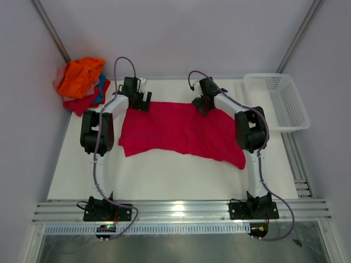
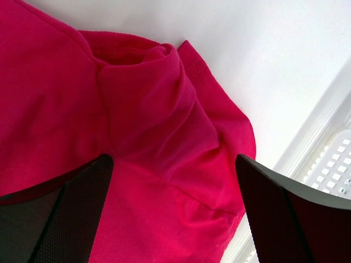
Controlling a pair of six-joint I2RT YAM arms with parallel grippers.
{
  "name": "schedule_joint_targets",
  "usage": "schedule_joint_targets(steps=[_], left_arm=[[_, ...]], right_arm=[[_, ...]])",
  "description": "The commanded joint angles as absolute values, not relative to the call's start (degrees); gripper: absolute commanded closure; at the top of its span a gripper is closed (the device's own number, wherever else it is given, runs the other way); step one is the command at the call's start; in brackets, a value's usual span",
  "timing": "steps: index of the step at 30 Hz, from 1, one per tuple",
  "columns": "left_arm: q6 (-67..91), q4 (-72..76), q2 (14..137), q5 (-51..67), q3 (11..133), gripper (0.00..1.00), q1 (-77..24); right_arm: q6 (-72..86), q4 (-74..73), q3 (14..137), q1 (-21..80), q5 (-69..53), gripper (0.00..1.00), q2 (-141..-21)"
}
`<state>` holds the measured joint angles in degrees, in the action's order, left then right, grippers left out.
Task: Fold and stack the t-shirts
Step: Flatten out the tshirt
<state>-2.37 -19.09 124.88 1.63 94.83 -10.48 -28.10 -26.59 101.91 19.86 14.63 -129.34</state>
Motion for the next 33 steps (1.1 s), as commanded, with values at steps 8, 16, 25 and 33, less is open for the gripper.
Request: schedule_joint_targets(steps=[8, 16, 25, 33], left_arm=[[-1.0, -22.1, 125.1, -2.3, 103.4, 0.01, -4.3], [-0.4, -32.0, 132.0, 7.0, 114.3, 0.01, 1.7], [-2.5, -42.0, 140.4, 23.3, 127.5, 0.02, 5.2], [-7.6, -46.1, 142.0, 29.2, 128.1, 0.03, 5.5]], right_arm=[[-26.3, -28.8, 105.5, 19.6, 12.7, 0.03, -132.3], [-23.1, -29.3, 108.2, 18.4, 19.2, 0.02, -133.2], [-21.3, -32.0, 110.4, 16.4, 18.5, 0.01, -132.9], [-22.1, -33.6, 111.4, 15.2, 13.6, 0.01, -133.6]])
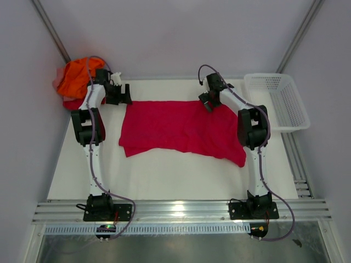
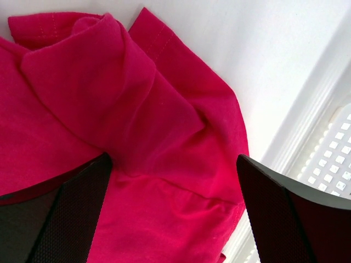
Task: Fold and stack the t-shirts
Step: Flatten out the tshirt
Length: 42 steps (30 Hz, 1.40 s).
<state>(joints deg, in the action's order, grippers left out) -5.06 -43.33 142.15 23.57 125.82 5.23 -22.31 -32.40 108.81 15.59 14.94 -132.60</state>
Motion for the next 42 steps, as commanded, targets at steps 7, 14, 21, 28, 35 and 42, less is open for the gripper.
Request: schedule_joint_targets(steps=[7, 14, 21, 28, 35, 42], left_arm=[[-8.4, -46.9, 142.6, 31.7, 128.1, 0.11, 5.7], [-8.6, -47.1, 143.4, 32.3, 128.2, 0.12, 5.7], [-7.6, -46.8, 144.8, 36.6, 129.5, 0.18, 5.7], [-5.8, -46.9, 146.8, 41.6, 130.5, 0.26, 5.7], [-6.1, -49.7, 148.4, 46.9, 131.7, 0.66, 5.7], [-7.1, -50.8, 147.6, 46.6, 131.7, 1.0, 5.8]], right_arm=[[-22.2, -35.1, 112.8, 14.7, 12.4, 0.03, -135.8], [-22.4, -36.4, 113.9, 14.6, 9.9, 0.09, -137.6], [-22.6, -37.0, 114.5, 14.7, 8.5, 0.15, -138.1], [-22.5, -37.5, 114.5, 14.7, 8.0, 0.19, -138.3], [-23.6, -38.3, 114.1, 14.7, 5.1, 0.87, -138.3], [-24.0, -38.0, 113.6, 14.7, 4.0, 0.97, -137.8]])
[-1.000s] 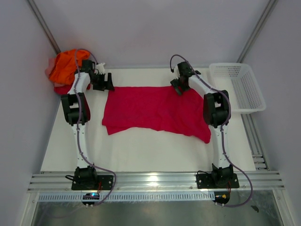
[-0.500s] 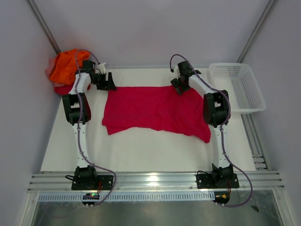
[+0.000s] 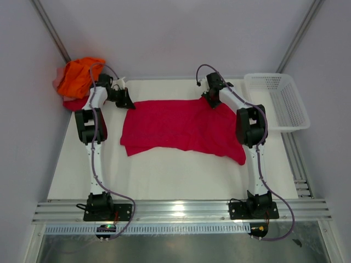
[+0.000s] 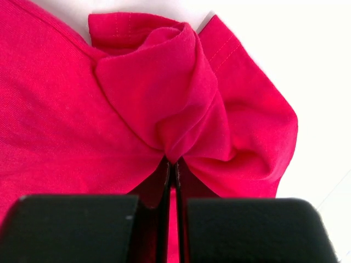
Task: Fold and stack the t-shirts
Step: Flatten out the tshirt
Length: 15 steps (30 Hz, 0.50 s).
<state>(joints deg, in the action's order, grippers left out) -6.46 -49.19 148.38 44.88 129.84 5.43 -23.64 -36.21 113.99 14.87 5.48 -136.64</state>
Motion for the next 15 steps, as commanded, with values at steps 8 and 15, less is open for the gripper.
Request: schedule_joint_targets(steps=[8, 15], left_arm=[[-0.5, -42.0, 145.2, 42.8, 130.6, 1.0, 5.7], [7.5, -35.2, 140.4, 39.9, 131.3, 1.0, 5.7]], right_arm=[[-20.9, -28.8, 111.4, 14.8, 10.4, 0.97, -132.3], [-19.3, -24.9, 113.8, 14.7, 12.5, 0.97, -124.7]])
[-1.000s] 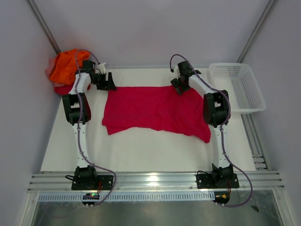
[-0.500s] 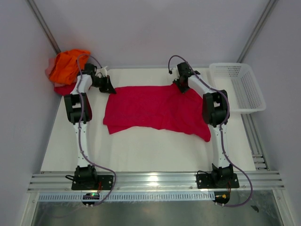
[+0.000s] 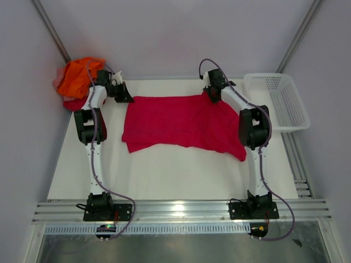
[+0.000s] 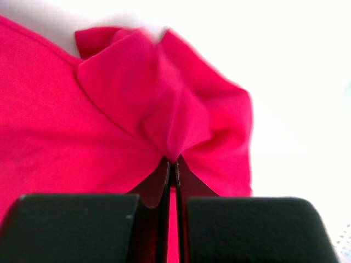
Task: Fold and stack the t-shirts
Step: Flatten out the tshirt
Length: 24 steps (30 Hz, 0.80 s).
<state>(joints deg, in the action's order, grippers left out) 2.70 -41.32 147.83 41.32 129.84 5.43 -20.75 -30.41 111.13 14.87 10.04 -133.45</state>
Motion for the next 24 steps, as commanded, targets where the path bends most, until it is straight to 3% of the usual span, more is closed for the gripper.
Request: schedule_joint_targets(steps=[1, 12, 19, 24], left_arm=[[8.3, -34.5, 139.0, 39.9, 132.5, 1.0, 5.7], [12.6, -35.8, 125.5, 44.2, 136.3, 1.0, 5.7], [4.1, -55.0, 111.7, 49.1, 129.5, 1.0, 5.7], [-15.7, -72.9, 99.5, 49.3, 118.2, 1.0, 5.7]], right_arm=[[-19.4, -25.0, 116.3, 14.7, 12.6, 0.97, -123.8], [-21.5, -29.0, 125.9, 14.7, 15.4, 0.97, -115.7], [-21.4, -36.0, 108.2, 14.7, 9.9, 0.97, -97.3], [-23.8, -43.4, 91.2, 14.8, 2.7, 0.97, -80.6]])
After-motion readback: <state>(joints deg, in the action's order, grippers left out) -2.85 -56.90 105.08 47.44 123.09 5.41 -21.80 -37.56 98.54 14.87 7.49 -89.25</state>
